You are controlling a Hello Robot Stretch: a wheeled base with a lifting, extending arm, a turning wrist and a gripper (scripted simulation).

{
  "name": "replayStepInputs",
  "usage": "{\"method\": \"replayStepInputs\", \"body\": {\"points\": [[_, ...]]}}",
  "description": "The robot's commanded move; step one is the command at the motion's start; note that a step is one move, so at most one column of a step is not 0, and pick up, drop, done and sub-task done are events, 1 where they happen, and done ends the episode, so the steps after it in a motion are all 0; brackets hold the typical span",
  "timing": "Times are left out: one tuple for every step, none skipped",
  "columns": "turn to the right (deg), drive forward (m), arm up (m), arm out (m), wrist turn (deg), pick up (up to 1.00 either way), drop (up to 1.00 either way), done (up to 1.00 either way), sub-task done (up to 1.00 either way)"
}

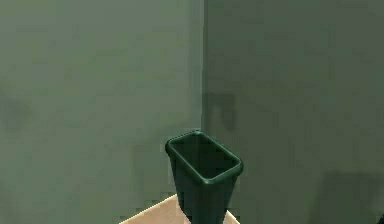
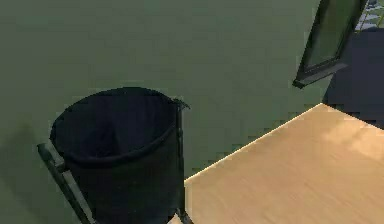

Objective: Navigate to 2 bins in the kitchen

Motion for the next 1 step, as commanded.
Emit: {"method": "replayStepInputs", "body": {"points": [[0.0, 0.00, 0.00, 0.00, 0.0, 0.00, 0.00, 1.00, 0.00]]}}
